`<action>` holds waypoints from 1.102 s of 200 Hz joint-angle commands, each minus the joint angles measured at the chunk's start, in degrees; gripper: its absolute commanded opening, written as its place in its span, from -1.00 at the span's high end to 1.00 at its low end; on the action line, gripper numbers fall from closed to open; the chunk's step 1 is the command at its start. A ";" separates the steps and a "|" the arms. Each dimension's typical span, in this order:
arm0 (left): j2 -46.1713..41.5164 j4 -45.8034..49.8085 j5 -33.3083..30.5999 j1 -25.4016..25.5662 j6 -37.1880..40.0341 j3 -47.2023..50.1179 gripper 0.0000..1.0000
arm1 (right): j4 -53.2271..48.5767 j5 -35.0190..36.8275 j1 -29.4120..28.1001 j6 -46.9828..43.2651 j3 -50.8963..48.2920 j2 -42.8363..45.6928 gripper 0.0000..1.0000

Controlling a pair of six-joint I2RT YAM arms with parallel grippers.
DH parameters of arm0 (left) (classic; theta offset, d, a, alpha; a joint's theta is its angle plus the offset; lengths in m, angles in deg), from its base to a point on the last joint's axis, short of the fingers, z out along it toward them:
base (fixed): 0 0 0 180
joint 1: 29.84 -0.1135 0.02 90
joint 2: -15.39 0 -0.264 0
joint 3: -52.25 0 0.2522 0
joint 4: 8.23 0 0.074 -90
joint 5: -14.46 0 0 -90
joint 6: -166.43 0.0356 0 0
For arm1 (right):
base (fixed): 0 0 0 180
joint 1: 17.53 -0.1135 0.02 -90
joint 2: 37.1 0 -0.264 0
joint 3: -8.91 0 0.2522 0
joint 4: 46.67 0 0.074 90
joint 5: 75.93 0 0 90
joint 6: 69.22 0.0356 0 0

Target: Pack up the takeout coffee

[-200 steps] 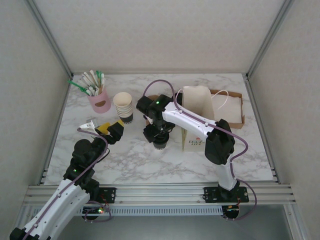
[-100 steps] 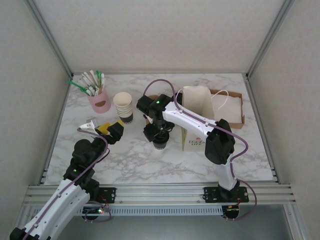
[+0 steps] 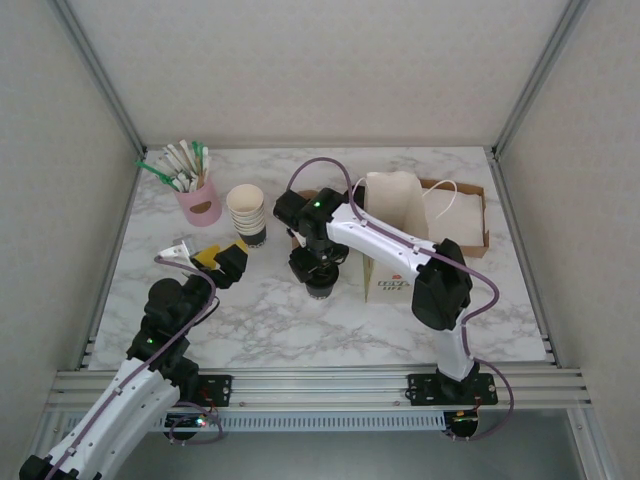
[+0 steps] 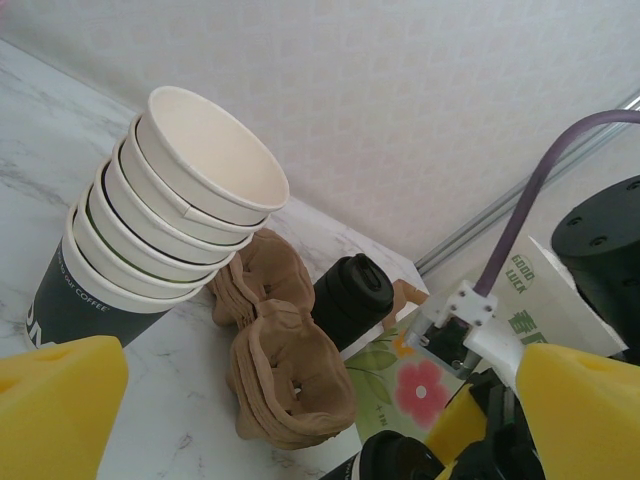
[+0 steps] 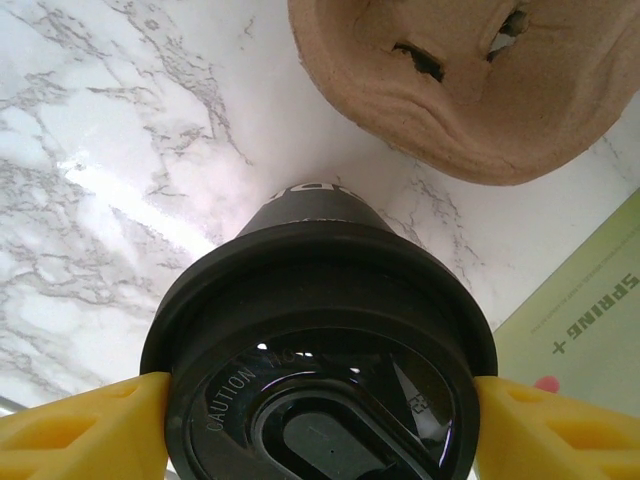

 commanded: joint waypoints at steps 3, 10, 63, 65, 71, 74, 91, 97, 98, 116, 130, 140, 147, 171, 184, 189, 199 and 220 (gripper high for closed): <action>-0.39 -1.03 0.17 -0.64 0.96 -0.24 -0.99 | -1.72 -1.38 -0.93 0.98 0.51 4.99 -0.47; -0.39 -1.07 0.16 -0.61 1.01 -0.26 -0.99 | -1.71 -1.92 -1.06 1.06 0.51 5.77 -0.47; -0.30 -0.72 0.20 -0.68 1.18 -1.10 -0.99 | -0.50 -5.93 -1.92 1.07 0.47 12.12 -0.44; -0.30 -0.73 0.24 -0.70 1.14 -1.13 -0.99 | -0.42 -6.10 -1.94 1.07 0.50 12.39 -0.43; -0.29 -0.72 0.25 -0.65 1.25 -1.21 -0.99 | -0.24 -6.71 -2.00 1.00 0.66 13.14 -0.43; -0.34 -0.76 0.25 -0.65 1.22 -1.23 -0.99 | -0.22 -7.00 -2.03 0.99 0.75 13.55 -0.43; -0.13 -0.85 0.25 -0.66 1.23 -1.50 -0.99 | -0.22 -8.08 -2.03 0.94 1.41 15.52 -0.44; 0.03 -0.94 0.24 -0.58 1.27 -1.50 -0.99 | -0.38 -8.40 -2.03 0.90 1.68 16.20 -0.43; 0.09 -0.98 0.33 -0.57 1.23 -1.54 -0.99 | -0.43 -8.42 -1.99 0.90 1.76 16.33 -0.43; 0.55 -1.35 0.55 -0.58 1.30 -1.83 -0.99 | -0.57 -9.35 -2.01 0.72 2.58 18.47 -0.43; 1.30 -1.88 1.07 -0.56 1.33 -2.10 -0.99 | -0.74 -9.71 -2.03 0.63 3.46 19.98 -0.44; 1.84 -2.24 1.37 -0.58 1.32 -2.28 -0.99 | -1.07 -9.84 -1.99 0.56 4.40 21.02 -0.44; 2.21 -2.55 1.69 -0.56 1.43 -2.46 -0.99 | -1.38 -9.72 -2.03 0.54 5.07 21.76 -0.44; 3.75 -3.71 2.77 -0.48 1.62 -2.93 -0.99 | -2.38 -8.98 -1.94 0.45 7.38 24.10 -0.43; 4.80 -4.55 3.38 -0.35 1.69 -3.27 -0.99 | -3.16 -8.00 -1.81 0.45 8.77 25.35 -0.43; 5.33 -4.95 3.65 -0.24 1.71 -3.38 -0.99 | -3.43 -7.60 -1.80 0.41 9.21 25.82 -0.42; 6.37 -5.48 3.94 0.15 2.09 -3.83 -0.99 | -3.96 -6.80 -1.69 0.46 10.01 26.72 -0.41; 9.04 -6.04 3.66 2.33 3.19 -5.01 -0.99 | -4.82 -5.03 -1.25 0.72 10.80 29.03 -0.41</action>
